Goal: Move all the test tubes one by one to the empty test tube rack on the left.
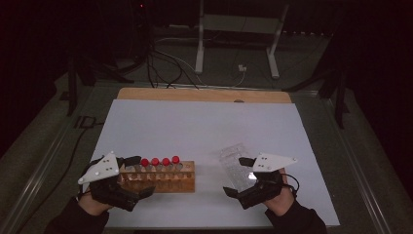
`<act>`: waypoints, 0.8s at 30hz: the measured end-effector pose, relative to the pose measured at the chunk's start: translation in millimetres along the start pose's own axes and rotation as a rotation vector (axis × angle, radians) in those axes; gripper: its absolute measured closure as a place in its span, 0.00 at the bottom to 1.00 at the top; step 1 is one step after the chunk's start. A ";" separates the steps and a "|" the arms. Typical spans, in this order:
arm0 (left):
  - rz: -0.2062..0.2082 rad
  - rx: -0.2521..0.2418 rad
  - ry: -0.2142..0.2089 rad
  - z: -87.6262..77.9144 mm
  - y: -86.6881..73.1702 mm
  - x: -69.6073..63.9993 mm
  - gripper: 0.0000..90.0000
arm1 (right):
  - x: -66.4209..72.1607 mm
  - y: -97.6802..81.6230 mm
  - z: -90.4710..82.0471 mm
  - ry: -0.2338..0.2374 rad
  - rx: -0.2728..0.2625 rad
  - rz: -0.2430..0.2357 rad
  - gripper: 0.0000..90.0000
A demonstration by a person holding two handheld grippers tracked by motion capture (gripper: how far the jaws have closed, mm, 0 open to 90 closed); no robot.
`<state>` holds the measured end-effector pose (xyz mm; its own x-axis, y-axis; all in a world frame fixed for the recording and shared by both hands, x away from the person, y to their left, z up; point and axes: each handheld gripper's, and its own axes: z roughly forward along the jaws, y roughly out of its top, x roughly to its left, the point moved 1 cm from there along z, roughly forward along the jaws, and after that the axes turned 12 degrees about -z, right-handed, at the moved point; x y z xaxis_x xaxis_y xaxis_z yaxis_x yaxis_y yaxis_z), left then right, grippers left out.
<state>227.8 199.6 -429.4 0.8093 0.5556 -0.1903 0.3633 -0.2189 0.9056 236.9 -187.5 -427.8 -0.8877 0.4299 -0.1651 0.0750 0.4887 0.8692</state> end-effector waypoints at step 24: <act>0.074 0.039 -0.097 34.1 -37.2 -28.7 0.01 | 3.3 -30.9 -5.1 -0.033 0.033 -0.009 0.00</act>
<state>206.8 164.5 -470.5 0.8749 0.4568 -0.1608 0.3167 -0.2885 0.9036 229.4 -205.0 -452.8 -0.8728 0.4502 -0.1885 0.0827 0.5172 0.8519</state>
